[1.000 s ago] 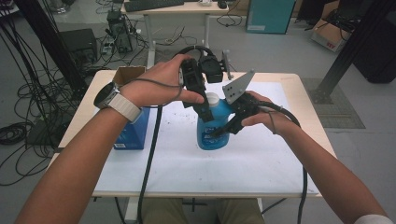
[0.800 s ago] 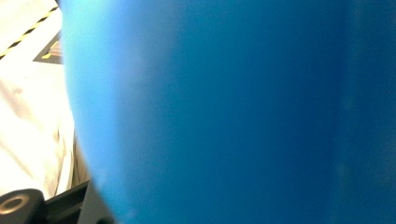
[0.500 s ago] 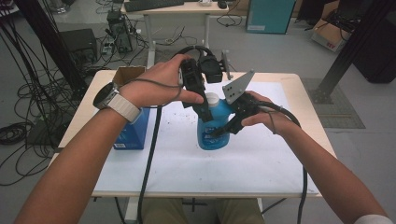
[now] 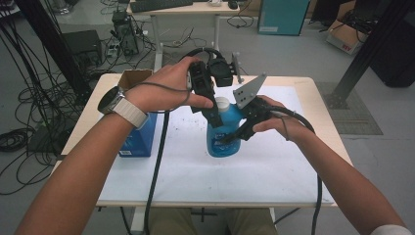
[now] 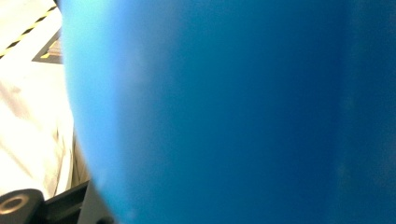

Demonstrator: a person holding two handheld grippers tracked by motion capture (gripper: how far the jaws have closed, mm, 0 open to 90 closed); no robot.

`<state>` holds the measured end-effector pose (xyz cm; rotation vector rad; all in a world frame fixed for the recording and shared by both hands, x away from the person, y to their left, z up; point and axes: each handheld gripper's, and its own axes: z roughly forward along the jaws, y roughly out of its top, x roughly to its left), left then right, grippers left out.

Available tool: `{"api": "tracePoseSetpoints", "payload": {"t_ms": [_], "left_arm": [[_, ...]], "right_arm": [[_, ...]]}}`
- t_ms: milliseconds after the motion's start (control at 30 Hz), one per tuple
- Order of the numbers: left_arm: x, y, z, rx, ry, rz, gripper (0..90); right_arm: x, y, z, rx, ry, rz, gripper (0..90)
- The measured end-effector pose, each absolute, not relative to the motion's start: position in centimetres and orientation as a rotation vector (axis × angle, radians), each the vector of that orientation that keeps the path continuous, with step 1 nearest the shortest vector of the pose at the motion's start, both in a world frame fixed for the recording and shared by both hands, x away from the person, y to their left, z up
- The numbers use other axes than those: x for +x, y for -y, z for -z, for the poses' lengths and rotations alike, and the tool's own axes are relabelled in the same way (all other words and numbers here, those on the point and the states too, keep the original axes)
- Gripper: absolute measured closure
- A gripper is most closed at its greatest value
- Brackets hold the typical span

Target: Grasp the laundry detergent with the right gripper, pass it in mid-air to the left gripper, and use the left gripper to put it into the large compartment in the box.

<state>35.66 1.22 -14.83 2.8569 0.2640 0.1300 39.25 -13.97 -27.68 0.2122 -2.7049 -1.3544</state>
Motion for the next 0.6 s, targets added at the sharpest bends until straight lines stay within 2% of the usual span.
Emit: {"api": "tracePoseSetpoints", "payload": {"t_ms": [600], "left_arm": [[35.77, -1.28, 14.75, 2.872, -0.249, -0.134, 6.5]], "right_arm": [[39.22, 13.96, 27.69, 0.196, 2.702, 1.353, 43.9]]}}
